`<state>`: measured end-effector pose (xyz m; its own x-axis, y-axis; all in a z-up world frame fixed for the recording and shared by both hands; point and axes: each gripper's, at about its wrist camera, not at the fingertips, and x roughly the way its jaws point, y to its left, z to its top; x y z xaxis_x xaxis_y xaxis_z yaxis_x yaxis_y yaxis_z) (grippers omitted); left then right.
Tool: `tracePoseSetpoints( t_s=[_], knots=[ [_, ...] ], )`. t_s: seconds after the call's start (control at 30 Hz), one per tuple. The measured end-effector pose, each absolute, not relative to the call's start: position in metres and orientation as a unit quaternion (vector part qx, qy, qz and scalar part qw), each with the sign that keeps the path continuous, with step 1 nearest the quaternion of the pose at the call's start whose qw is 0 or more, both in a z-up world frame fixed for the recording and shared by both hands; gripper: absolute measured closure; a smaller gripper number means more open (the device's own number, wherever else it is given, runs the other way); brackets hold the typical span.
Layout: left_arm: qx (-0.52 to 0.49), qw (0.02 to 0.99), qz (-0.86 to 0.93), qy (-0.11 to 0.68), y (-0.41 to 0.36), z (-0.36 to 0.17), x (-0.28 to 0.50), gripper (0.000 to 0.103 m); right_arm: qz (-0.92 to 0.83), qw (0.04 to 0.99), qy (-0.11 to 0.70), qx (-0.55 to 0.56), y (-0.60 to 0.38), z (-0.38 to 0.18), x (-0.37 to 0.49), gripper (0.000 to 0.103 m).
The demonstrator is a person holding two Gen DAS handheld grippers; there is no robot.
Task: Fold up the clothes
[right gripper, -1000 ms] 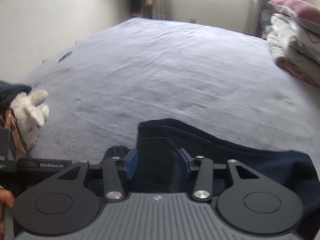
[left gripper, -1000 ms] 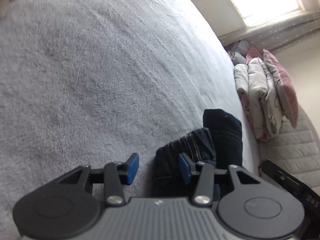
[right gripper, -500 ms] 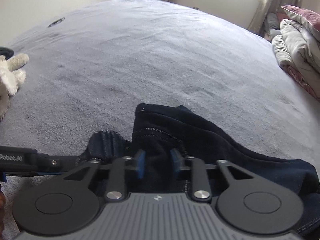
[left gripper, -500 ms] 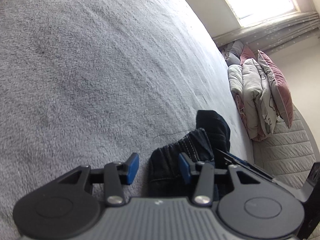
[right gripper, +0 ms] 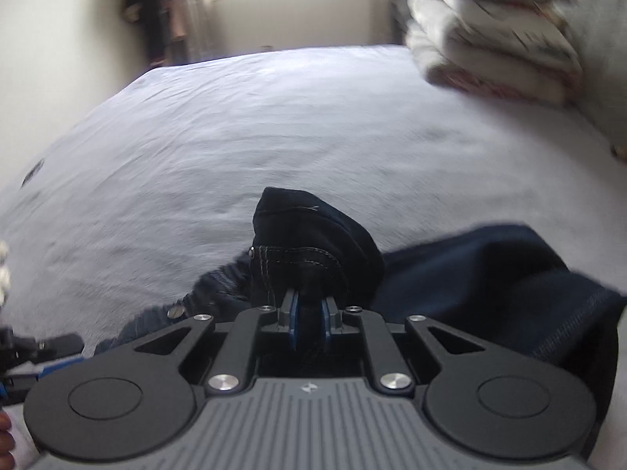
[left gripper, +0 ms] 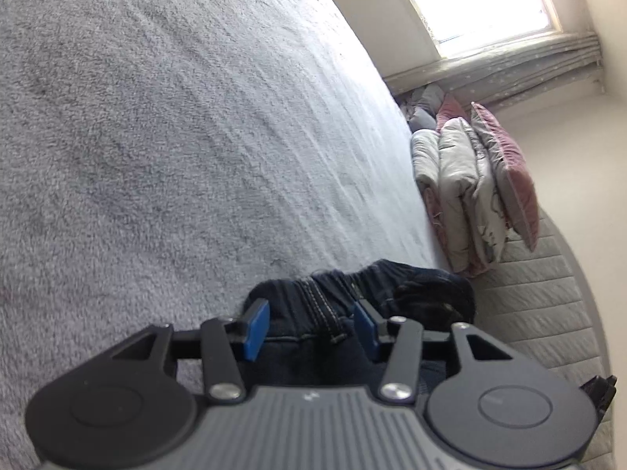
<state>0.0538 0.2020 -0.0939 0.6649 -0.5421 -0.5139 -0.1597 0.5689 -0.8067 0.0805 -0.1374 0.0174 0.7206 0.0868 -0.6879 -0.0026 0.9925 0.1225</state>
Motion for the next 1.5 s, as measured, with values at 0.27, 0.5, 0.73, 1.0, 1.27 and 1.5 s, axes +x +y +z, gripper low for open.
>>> tracePoseSetpoints(
  t_s=[0.27,0.5,0.73,1.0,1.27,1.5],
  knots=[
    [-0.443,0.773,-0.132,0.434,0.183,-0.107,0.065,0.05,-0.007,0.916,0.39,0.09,-0.162,-0.006,0.077,0.091],
    [-0.41,0.814,-0.101,0.399,0.178,-0.097,0.054,0.086,-0.005,0.928,0.367,0.069,-0.149,0.007,0.078,0.092],
    [-0.371,0.87,-0.056,0.32,0.191,-0.058,0.035,0.087,0.004,0.946,0.323,0.02,-0.11,0.027,0.101,0.093],
    [-0.32,0.915,0.038,0.245,0.228,-0.02,0.043,0.087,0.037,0.96,0.277,-0.025,-0.043,0.044,0.153,0.093],
    [-0.274,0.931,0.123,0.206,0.256,-0.01,0.065,0.087,0.051,0.964,0.258,-0.041,0.015,0.037,0.221,0.092],
    [-0.237,0.928,0.201,0.207,0.277,-0.015,0.076,0.087,0.096,0.959,0.257,-0.069,0.075,0.015,0.264,0.092]
  ],
)
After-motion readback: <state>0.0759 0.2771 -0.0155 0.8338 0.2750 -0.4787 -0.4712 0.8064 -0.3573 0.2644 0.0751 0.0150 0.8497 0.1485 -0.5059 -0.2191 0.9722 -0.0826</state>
